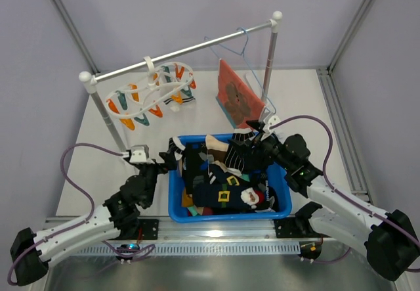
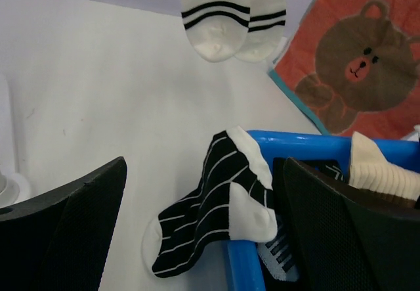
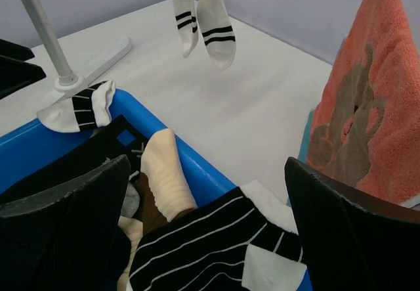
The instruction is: Remove the socks clipped to the hanger
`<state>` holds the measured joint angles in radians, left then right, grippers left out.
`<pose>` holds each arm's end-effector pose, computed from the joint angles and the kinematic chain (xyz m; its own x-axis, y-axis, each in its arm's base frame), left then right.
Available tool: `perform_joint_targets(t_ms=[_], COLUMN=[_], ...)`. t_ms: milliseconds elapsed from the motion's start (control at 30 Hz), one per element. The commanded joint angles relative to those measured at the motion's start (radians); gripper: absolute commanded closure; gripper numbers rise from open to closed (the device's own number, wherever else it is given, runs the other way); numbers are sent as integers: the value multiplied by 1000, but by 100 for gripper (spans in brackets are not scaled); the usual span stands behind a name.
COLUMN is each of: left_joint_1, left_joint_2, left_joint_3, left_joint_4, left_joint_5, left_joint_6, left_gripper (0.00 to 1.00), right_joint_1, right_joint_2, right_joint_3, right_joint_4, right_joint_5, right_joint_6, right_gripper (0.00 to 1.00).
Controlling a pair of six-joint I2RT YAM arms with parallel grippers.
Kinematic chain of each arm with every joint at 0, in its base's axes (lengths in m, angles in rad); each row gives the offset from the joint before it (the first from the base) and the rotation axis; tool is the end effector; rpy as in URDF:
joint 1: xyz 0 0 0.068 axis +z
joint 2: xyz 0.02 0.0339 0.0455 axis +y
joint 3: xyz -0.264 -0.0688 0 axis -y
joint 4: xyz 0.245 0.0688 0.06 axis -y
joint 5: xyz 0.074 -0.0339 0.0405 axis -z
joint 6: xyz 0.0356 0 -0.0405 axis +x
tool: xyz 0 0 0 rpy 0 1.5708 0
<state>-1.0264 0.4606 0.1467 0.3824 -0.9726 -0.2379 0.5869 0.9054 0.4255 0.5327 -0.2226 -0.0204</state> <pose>0.0919 -0.0950 0.2187 0.0215 -0.2918 -0.9562 0.0616 0.9550 -0.2901 0.1710 0.1232 0.2670 0.0587 0.0151 -0.9982 -0.7226 0.6905 -0.0320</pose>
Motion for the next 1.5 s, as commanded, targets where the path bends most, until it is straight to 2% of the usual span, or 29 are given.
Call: perform_joint_targets(t_ms=[0,100,200,400,567,667,700,800,900,1067,1133,1267,1467], left_joint_1=[52,61,61,63,63,65,65,66,80,98,104,120,123], left_joint_2=[44,99,104,85,111,133,150,176,187,171,156,148,133], left_joint_3=[47,80,91,97,83,83,85,90,94,90,91,102,126], left_joint_4=[-57,-79,-99,-206,-198,-171,-154,-135,-122,-111,-111,-123,-126], left_joint_5=[262,345,371,304,311,319,321,311,314,313,313,319,328], left_joint_6=[-95,-130,-165,-216,-225,-218,-216,-204,-196,-195,-184,-172,-144], left_gripper=[0,0,0,0,4,16,28,47,54,73,76,100,100], right_joint_1=[-2,-4,-2,-2,-2,-2,-2,-2,-4,-4,-4,-2,-4], right_joint_2=[-17,-36,-59,-60,-46,-54,-57,-66,-71,-62,-56,-48,-42], right_joint_3=[1,-2,-8,-16,-16,-24,-25,-27,-27,-27,-25,-24,-22], right_joint_4=[49,36,29,35,39,39,39,36,32,35,36,36,35], right_joint_5=[-11,-8,-6,-3,-1,2,2,0,-3,-6,-11,-12,-15], right_joint_6=[14,16,17,17,19,19,19,19,19,19,17,16,14], right_gripper=[0,0,0,0,0,0,0,0,0,0,0,0,0])
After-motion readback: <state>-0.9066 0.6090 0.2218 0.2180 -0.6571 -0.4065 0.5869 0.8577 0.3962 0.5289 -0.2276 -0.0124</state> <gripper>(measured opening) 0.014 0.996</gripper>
